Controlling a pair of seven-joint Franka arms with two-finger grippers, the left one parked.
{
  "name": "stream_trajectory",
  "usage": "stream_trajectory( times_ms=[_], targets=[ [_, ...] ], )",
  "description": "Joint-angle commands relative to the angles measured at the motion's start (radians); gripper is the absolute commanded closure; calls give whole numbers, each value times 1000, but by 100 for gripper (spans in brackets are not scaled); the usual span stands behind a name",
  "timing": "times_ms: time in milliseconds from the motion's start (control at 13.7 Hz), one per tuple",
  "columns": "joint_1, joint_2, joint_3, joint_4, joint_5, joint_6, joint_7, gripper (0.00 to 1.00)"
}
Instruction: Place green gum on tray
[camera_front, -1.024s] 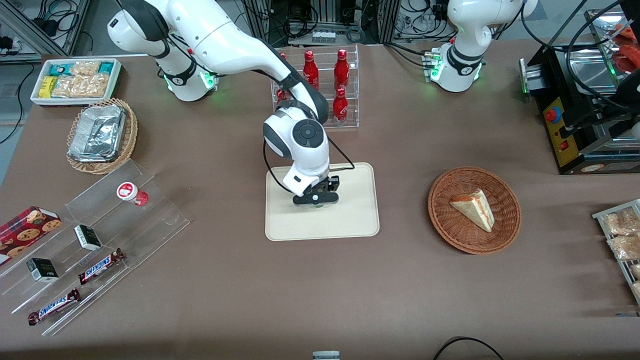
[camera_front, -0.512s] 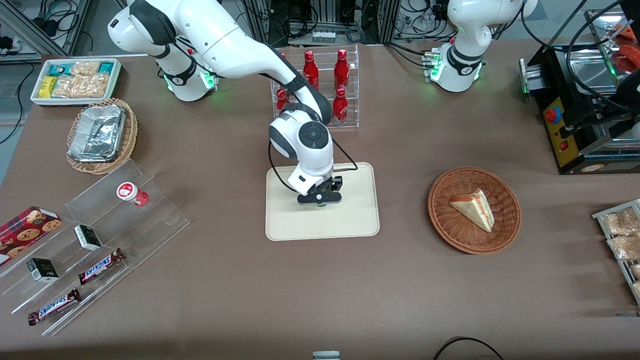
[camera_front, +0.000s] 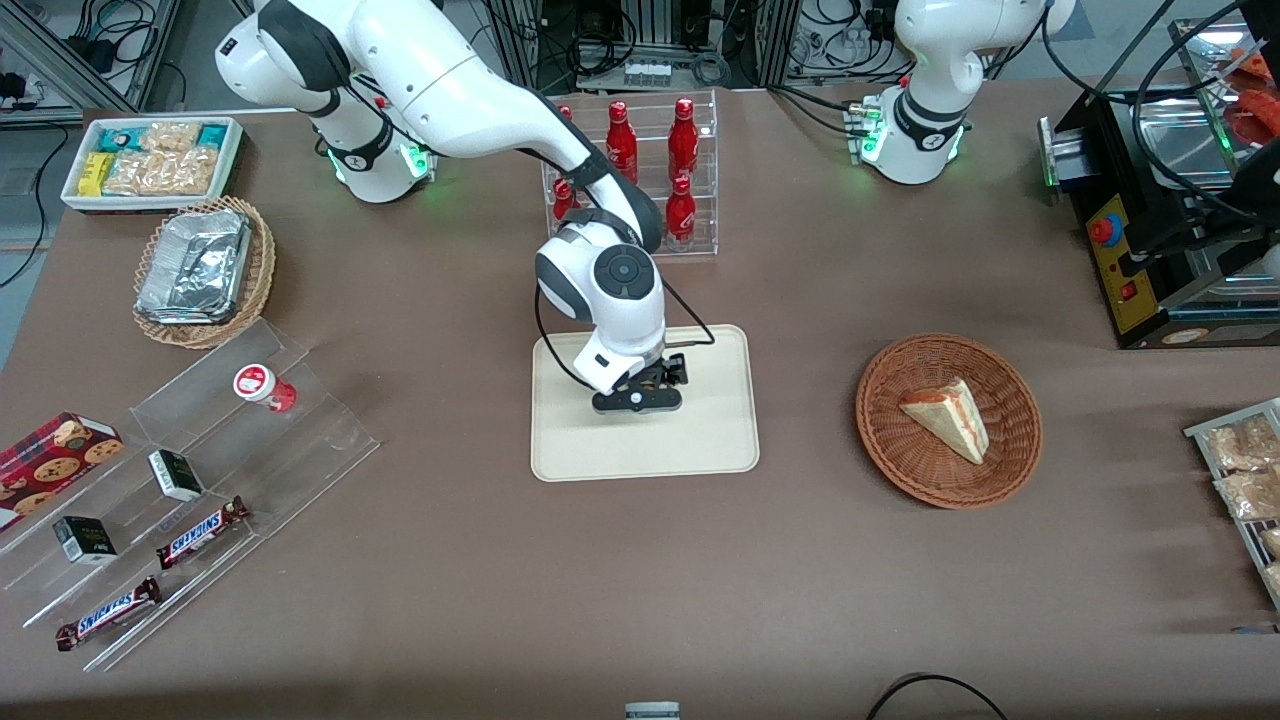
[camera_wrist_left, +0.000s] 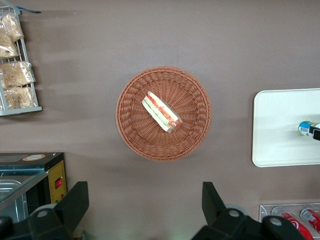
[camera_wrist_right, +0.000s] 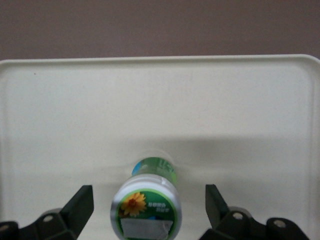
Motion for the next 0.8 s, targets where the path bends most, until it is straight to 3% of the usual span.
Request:
stream_trajectory(
  times_ms=[0,220,366,732],
  targets=[
    [-13,-66,-1,3,2,-24,7,1],
    [-62,-175,2,-24,11,-133,-4,1],
    [-84,-282,0,-81,51,-197,-33,1],
    [-226,-500,-1,-139,74,-413,-96,1]
  ],
)
